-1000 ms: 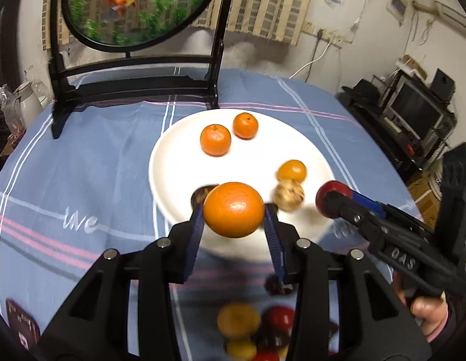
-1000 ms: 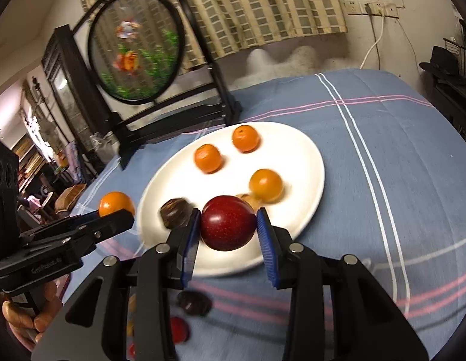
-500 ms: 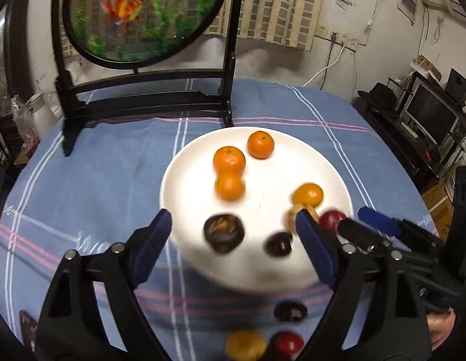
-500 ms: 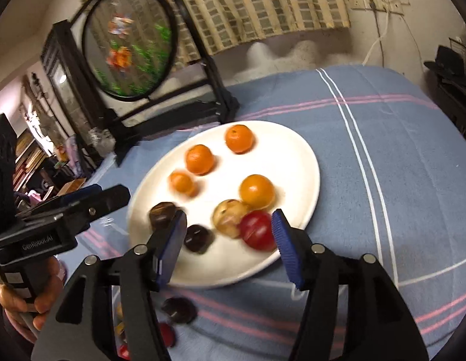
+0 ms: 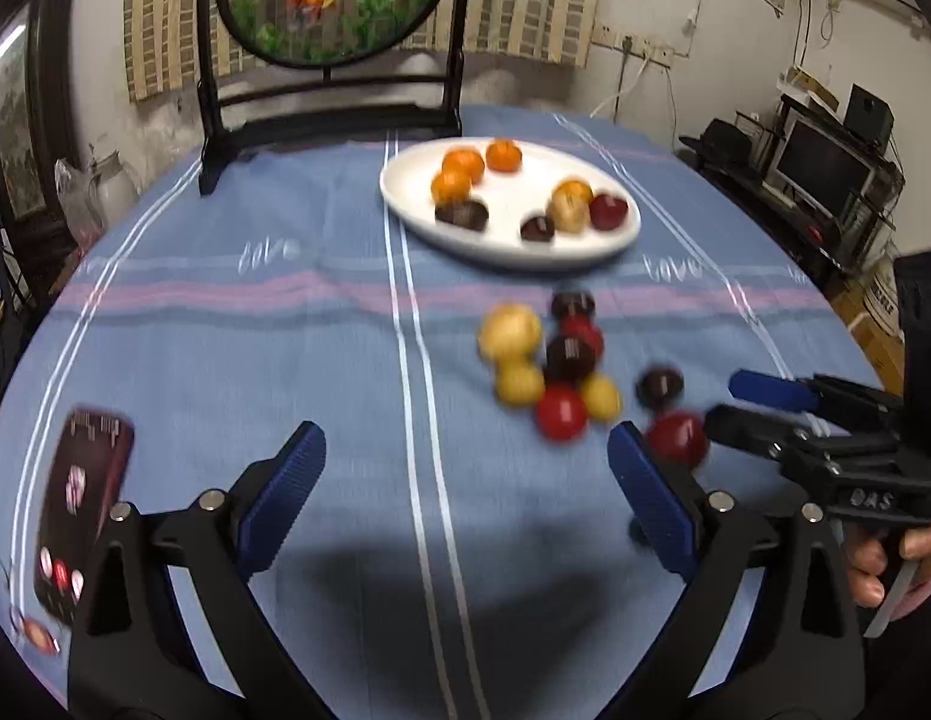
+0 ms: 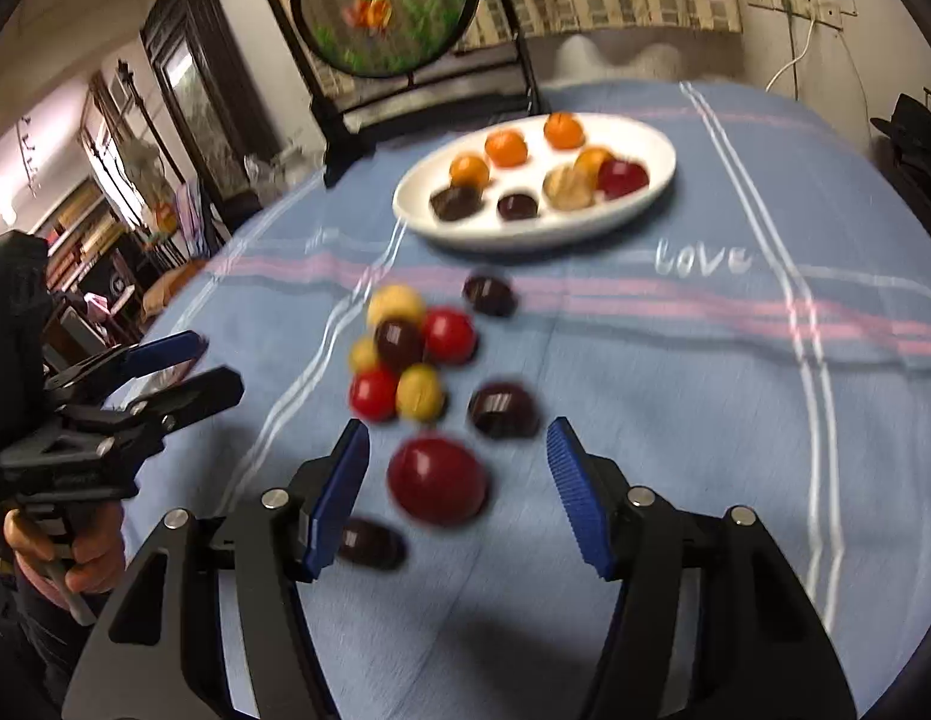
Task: Organize fruits
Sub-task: 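Grasp a large red plum with the right gripper while the left gripper grasps a dark plum, then carry both plums to the white plate and release them, then grasp a dark plum with the right gripper while the left gripper grasps a red tomato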
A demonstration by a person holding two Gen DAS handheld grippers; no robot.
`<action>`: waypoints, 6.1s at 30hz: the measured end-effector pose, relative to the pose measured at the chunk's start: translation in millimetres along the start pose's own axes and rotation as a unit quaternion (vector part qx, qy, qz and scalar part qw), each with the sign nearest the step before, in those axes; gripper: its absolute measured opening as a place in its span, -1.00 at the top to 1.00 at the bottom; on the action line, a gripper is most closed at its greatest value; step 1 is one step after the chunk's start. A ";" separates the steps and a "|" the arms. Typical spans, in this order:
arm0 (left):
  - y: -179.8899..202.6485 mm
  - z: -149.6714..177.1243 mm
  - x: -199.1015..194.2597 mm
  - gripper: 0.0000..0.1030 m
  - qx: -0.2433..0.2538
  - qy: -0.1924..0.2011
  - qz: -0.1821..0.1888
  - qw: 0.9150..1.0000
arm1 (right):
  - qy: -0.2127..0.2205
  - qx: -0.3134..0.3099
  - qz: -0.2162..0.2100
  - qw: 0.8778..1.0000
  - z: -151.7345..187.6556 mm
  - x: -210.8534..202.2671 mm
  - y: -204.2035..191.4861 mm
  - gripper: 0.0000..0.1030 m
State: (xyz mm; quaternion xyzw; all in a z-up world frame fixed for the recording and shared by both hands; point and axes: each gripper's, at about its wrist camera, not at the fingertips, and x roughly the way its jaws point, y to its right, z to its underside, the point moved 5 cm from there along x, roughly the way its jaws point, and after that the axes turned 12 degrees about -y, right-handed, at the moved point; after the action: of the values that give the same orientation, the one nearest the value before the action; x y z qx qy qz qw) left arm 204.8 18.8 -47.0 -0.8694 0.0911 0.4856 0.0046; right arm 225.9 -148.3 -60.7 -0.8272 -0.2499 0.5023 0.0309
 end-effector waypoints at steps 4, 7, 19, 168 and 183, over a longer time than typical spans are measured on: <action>6.4 25.5 -3.0 -0.88 0.005 0.000 0.016 1.000 | -0.010 0.003 0.002 1.000 5.2 6.9 -6.5 -0.21; 10.7 35.3 -2.4 -0.88 0.012 -0.002 0.016 1.000 | -0.018 0.006 0.005 1.000 5.8 12.2 -7.0 -0.21; 16.4 42.8 2.1 -0.88 0.017 -0.002 0.023 1.000 | -0.045 0.014 0.009 0.999 4.1 28.0 -4.3 0.05; 13.8 -29.0 39.7 -0.61 0.063 -0.010 0.044 0.997 | -0.044 -0.069 0.076 0.994 -37.0 31.9 20.6 0.34; 41.4 -17.5 57.8 0.13 0.104 -0.050 0.072 0.991 | -0.042 -0.069 0.077 0.994 -36.4 31.5 19.6 0.34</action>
State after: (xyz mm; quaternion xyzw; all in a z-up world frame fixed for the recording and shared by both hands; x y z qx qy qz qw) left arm 242.5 -32.5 -83.3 -0.8298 0.2037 0.5156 0.0646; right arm 275.9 -144.1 -74.4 -0.8222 -0.2204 0.5193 -0.0762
